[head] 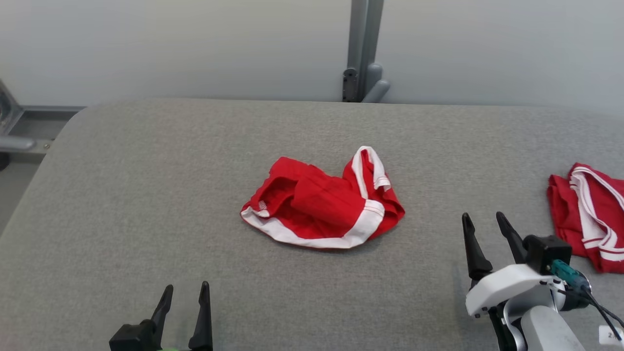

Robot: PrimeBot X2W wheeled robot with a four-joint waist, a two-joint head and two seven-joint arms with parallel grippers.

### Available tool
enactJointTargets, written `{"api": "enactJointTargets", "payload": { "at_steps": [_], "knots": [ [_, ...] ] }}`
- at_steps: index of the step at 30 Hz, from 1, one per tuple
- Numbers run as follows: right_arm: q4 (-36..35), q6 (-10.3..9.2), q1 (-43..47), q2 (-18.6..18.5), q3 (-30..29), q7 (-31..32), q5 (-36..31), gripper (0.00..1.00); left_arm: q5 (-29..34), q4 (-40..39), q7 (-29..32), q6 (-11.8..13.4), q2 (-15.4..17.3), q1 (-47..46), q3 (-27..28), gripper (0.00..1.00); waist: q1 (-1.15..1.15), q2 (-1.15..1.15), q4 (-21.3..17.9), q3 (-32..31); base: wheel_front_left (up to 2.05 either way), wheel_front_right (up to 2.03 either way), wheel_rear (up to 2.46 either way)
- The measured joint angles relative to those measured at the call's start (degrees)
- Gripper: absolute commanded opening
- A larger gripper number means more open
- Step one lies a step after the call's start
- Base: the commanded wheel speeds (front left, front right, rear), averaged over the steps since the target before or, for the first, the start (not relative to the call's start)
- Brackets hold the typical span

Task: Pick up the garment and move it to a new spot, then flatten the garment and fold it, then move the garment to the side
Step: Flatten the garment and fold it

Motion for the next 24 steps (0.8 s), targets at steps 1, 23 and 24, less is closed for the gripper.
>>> {"api": "enactJointTargets", "payload": {
  "at_steps": [1, 23, 24],
  "knots": [
    [-0.9, 0.0, 1.1, 0.2, -0.3, 0.0, -0.1, 1.0, 0.2, -0.1, 0.0, 0.0, 0.0, 0.1, 0.3, 1.0, 0.0, 0.0, -0.8, -0.3, 0.0, 0.0, 0.0],
    [-7.5, 0.0, 11.3, 1.0, 1.3, 0.0, 2.5, 1.0, 0.6, -1.2, 0.0, 1.1, 0.0, 0.8, 1.1, 1.0, 0.0, 0.0, -12.6, -1.2, 0.0, 0.0, 0.0],
    [-7.3, 0.0, 9.5, 1.0, 3.0, 0.0, 2.7, 1.0, 0.8, -1.2, 0.0, 0.9, 0.0, 0.7, 0.5, 1.0, 0.0, 0.0, -11.7, -0.8, 0.0, 0.0, 0.0]
  ]
}}
